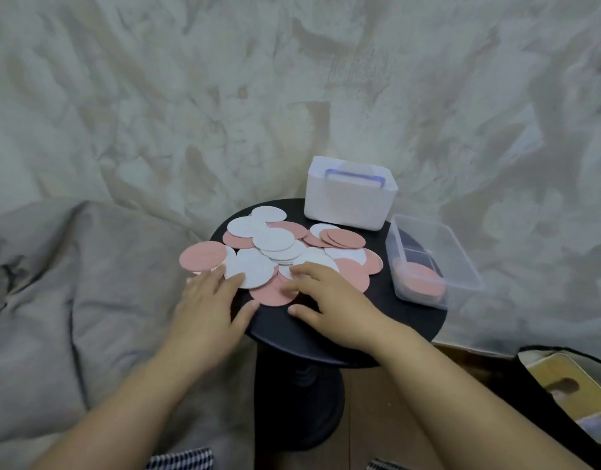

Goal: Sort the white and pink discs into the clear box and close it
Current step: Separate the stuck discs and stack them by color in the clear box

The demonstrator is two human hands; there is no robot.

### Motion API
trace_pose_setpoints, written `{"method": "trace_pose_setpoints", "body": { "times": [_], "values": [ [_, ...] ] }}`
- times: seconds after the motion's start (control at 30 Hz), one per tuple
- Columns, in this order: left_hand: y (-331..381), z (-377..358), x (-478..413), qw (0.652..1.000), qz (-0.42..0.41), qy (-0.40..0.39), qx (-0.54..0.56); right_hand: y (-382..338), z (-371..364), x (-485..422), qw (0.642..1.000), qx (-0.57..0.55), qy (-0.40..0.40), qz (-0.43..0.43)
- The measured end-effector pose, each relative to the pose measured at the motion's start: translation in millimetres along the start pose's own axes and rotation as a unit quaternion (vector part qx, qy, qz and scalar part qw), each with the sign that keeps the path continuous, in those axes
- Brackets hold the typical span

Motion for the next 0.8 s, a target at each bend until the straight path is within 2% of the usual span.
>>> {"method": "trace_pose_setpoints", "body": {
  "times": [0.33, 0.47, 0.67, 0.73, 0.8],
  "values": [
    [22.2, -5.4, 6.4, 0.998, -0.019, 0.026, 0.055, 19.6, 7.0, 25.6, 1.000, -0.003, 0.031, -0.002],
    [16.0, -6.2, 4.5, 0.996, -0.032, 0.050, 0.072, 3.4, 8.4, 18.9, 0.996, 0.002, 0.094, 0.013],
    [-2.3, 12.8, -2.5, 0.970, -0.026, 0.142, 0.194, -35.4, -13.8, -21.0, 0.998, 0.018, 0.028, 0.044],
    [-16.1, 23.3, -5.6, 0.960, 0.008, 0.189, 0.207, -34.8, -21.2, -25.3, 0.999, 0.025, 0.006, 0.034],
    [-40.3, 19.9, -11.2, 0.953, 0.098, 0.190, 0.213, -32.4, -25.1, -24.5, 0.999, 0.040, -0.011, 0.027]
  ]
}}
Point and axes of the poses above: each hand's wrist, its own x-axis away from the middle knuckle, its own z-axis out of the back of the hand, y = z × x, the point moved 4 cm from there along -x, towards the middle knuckle, and after that the axes turned 8 degrees about -x, right-handed, at the moved point
